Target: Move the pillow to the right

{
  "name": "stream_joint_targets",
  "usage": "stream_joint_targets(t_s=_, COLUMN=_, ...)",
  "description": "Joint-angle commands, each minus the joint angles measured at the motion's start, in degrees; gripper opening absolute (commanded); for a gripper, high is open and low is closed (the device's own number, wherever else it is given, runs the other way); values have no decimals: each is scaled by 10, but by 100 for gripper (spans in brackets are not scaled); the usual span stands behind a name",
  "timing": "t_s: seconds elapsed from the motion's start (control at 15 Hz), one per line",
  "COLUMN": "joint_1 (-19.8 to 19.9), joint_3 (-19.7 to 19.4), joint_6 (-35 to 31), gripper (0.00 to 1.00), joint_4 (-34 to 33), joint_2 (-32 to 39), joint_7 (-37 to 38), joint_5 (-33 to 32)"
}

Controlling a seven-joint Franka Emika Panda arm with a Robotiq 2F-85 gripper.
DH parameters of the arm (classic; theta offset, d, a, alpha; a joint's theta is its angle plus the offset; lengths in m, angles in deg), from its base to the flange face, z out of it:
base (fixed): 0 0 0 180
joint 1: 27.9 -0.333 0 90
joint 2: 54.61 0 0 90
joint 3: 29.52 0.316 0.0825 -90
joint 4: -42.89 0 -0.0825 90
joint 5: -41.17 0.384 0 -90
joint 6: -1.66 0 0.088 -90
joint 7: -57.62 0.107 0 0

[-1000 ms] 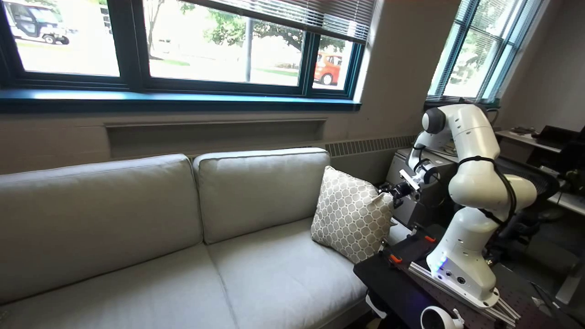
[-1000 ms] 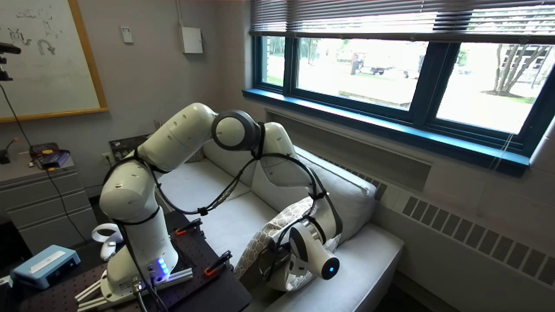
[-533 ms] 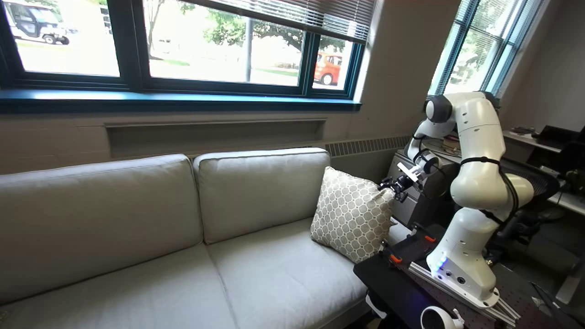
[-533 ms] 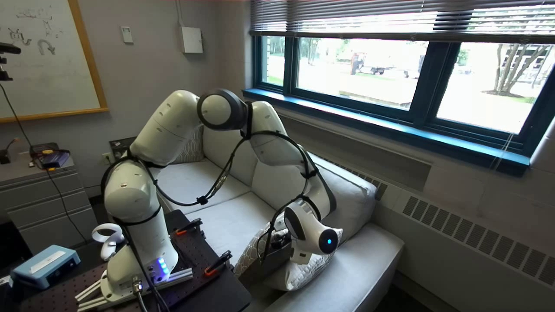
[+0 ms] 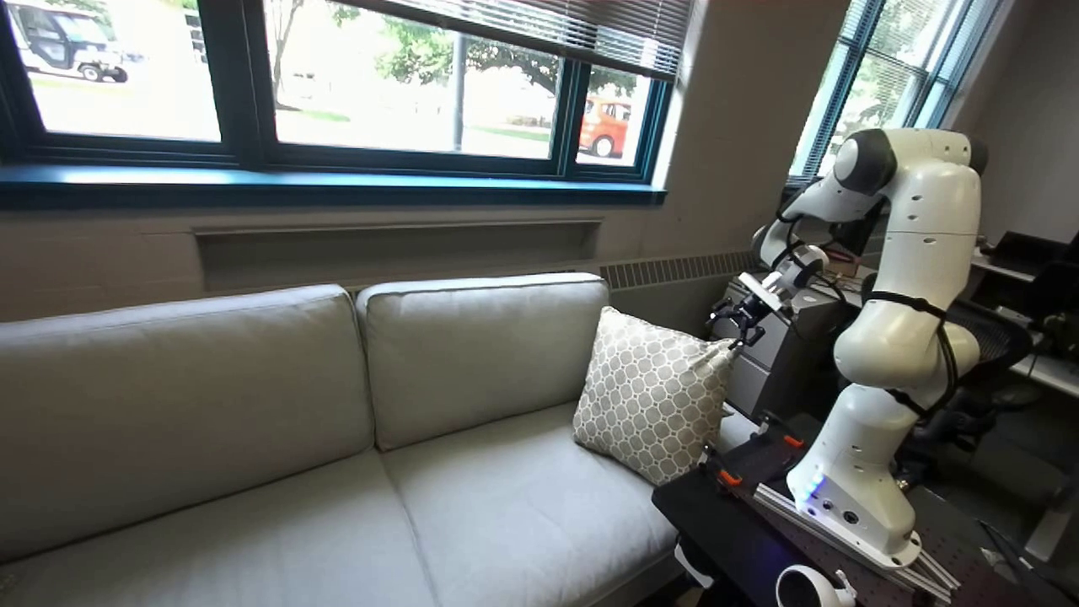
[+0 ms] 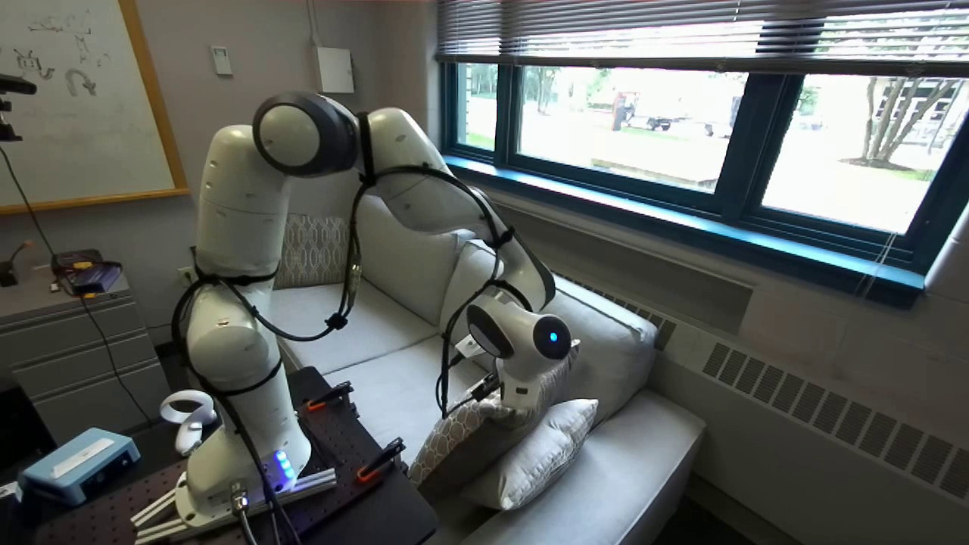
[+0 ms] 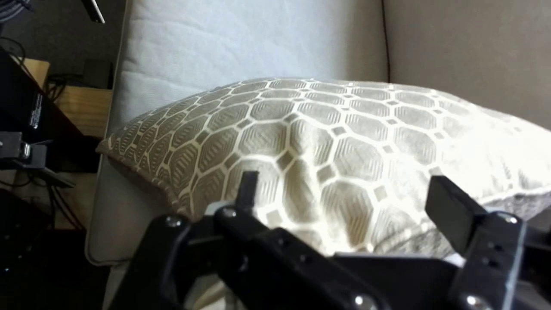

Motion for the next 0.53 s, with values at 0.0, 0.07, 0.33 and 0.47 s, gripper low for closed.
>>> stream_joint_targets(t_s=0.0, joint_1=-33, joint_3=37, joint_6=-75, gripper=100, joint_4=62, joint_2=-122, joint_7=82, joint_5=-80)
stream_joint_targets(t_s=0.07, joint_1=-41, joint_3=53, joint_6=-88, gripper=100, joint_4=66, joint_2=-140, joint_7=103, joint_5=-106)
stream_joint_targets(t_s=0.33, joint_1=-67, joint_3=128, joint_6=-28, gripper=100, joint_4=33, joint_2=-163, joint_7=151, joint_5=-207)
stream_joint_targets(t_s=0.47, joint_1=-81, joint_3=159, joint_6=6, gripper=100, joint_4=11, joint_2=-155, joint_7=149, joint_5=-228)
